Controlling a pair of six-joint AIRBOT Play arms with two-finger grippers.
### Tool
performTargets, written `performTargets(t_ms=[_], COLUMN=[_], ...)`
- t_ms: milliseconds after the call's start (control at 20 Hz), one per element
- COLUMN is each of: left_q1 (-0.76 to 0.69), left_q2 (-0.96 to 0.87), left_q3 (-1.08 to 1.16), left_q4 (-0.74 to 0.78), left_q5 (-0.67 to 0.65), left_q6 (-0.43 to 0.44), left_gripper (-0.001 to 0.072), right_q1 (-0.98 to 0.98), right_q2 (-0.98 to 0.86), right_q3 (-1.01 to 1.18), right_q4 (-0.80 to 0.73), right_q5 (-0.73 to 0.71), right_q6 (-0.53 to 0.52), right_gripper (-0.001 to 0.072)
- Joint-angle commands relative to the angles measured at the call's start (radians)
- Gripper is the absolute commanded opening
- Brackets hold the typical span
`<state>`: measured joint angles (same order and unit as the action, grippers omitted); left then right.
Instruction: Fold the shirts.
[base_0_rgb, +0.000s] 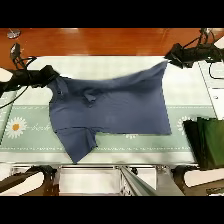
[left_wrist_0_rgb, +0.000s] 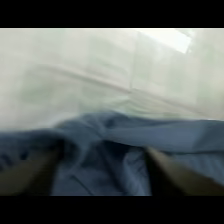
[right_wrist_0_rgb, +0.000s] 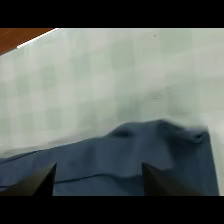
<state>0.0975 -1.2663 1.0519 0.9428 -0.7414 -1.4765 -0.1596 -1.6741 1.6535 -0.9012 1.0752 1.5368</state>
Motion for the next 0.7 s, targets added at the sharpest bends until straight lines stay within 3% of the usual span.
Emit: performTargets(t_ms=[0, 50, 150, 250, 450, 650], left_q1=[0.033, 0.066, 0.141, 0.232, 0.439, 0.557], left_q2=[-0.075, -0.074, -0.072, -0.055, 0.062, 0.111], left_q3=[0.094, 0.112, 0.109, 0.032, -0.299, -0.499], left_q4=[-0.018, -0.003, 0.063, 0.163, 0.165, 0.019], left_q5=[-0.193, -0.309, -0.513, -0.672, -0.673, -0.607], left_q6=[0.091, 0.142, 0.103, 0.104, 0.123, 0.175], left_gripper=[0.0703, 0.0703, 0.0703, 0.0703, 0.0703, 0.0703], right_q1=[-0.089, -0.126, -0.178, -0.216, -0.274, -0.281], right_q2=[-0.098, -0.085, -0.039, 0.087, 0.371, 0.584], right_q3=[0.114, 0.114, 0.084, -0.06, -0.547, -0.99], right_q4=[0.162, 0.154, 0.053, -0.062, -0.073, 0.119], right_q5=[0.198, 0.294, 0.436, 0.378, 0.145, 0.021], right_q6=[-0.013, -0.061, -0.11, -0.109, -0.204, -0.318], right_gripper=[0.0618, 0.0618, 0.0618, 0.0618, 0.0618, 0.0618])
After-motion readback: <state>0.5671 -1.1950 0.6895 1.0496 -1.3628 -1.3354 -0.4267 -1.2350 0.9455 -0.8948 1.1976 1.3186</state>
